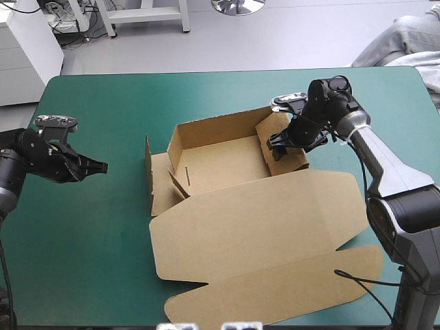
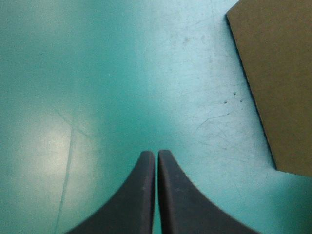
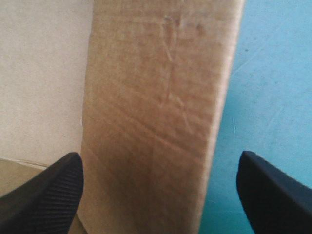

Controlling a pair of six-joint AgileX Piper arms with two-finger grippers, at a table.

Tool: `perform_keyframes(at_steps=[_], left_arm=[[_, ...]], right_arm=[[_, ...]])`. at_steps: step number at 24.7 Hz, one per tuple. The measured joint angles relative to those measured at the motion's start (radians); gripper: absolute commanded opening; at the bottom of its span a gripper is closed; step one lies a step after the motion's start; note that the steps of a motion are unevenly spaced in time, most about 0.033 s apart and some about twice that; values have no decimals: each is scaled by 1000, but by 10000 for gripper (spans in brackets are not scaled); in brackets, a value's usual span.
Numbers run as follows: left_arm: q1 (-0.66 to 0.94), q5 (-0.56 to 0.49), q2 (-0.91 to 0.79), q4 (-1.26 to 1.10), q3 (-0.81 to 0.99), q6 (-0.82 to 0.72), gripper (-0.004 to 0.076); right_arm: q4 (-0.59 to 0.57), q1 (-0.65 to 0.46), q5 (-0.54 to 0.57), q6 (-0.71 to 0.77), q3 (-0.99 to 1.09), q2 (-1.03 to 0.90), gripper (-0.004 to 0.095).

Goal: Fold the box

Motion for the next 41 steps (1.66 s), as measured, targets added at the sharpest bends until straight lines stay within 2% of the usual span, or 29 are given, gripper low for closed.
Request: perform_keyframes(at_steps=[3,5,11,18,22,27,31,41], left_arm=[[0,0,0,0,0,0,6],[0,1,0,0,0,0,6],[0,3,0,-5,0,0,6],[0,-2,0,-40,0,-3,6],[0,-5,0,-42,0,-7,6],[0,-12,0,-42,0,-8,6],[0,-27,0,-41,0,-8,6],[0,-114,0,-183,1,0,6]], right_arm=[[0,0,-2,0,0,32,540],[0,0,-3,0,0,46,414],[-12,0,-8,0,0,56,-24],[-5,-10,-6,1,5,46,-19],[55,-81,-9,-9,9,-78,-19],[73,-178,4,-49,9,-296,-19],[159,-241,7,-94,9,-406,-19],[205,-241,8,-113,9,-504,-19]])
